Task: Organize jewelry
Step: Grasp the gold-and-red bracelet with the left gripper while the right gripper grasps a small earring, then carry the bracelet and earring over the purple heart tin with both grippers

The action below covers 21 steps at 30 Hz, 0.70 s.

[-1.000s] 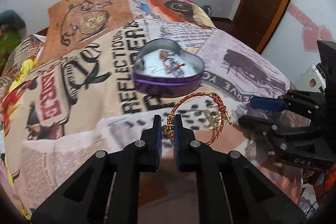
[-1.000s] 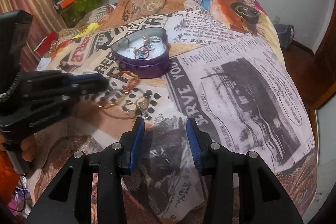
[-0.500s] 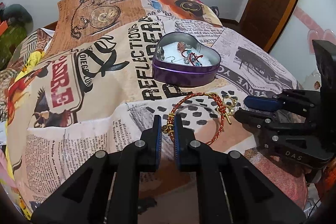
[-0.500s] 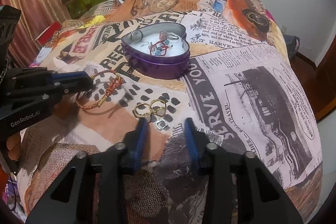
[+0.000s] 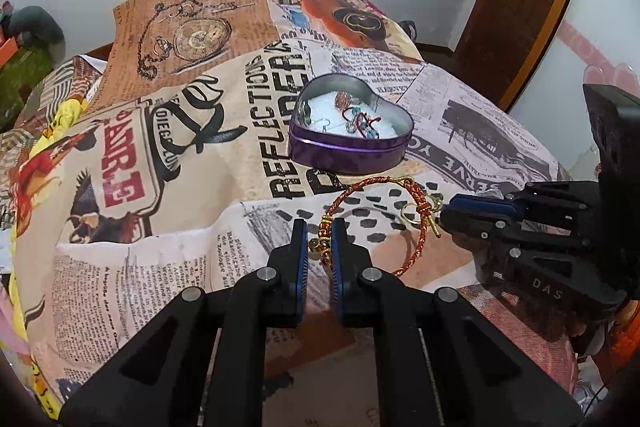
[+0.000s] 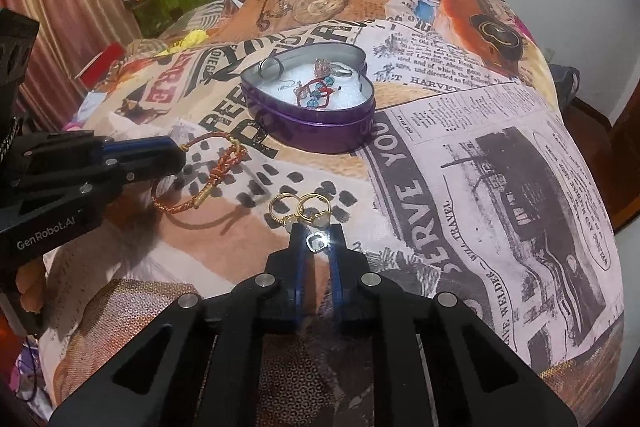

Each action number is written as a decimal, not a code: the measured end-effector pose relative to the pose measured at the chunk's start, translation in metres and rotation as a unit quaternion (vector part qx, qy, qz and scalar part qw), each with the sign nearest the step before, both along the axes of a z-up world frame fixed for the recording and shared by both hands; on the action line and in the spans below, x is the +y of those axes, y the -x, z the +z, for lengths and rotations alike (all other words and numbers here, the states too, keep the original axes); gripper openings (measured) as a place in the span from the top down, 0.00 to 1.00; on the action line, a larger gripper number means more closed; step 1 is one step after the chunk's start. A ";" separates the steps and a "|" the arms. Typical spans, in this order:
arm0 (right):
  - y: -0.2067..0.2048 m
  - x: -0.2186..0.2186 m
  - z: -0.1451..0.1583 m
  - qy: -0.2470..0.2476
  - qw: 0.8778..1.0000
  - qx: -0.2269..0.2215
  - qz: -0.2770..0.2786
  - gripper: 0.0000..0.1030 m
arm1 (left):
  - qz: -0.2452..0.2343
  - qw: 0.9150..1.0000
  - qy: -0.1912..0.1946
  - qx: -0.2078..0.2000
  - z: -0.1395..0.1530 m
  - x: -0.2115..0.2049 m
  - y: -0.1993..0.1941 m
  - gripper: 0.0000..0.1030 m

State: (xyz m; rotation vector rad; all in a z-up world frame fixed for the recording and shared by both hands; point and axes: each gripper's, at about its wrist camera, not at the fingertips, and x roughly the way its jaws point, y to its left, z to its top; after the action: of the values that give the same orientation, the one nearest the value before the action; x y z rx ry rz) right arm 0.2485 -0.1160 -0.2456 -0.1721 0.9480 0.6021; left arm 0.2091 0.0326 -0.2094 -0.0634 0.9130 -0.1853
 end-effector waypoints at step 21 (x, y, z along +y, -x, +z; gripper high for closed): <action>-0.002 -0.020 0.064 -0.042 0.995 -0.077 -0.040 0.91 | 0.015 0.998 0.004 -0.060 0.044 0.003 -0.008 0.90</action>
State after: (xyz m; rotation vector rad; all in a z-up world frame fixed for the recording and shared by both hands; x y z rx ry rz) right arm 0.2509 -0.1357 -0.1817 -0.1035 0.7751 0.5462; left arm 0.2171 0.0354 -0.1654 -0.0727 0.7921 -0.1640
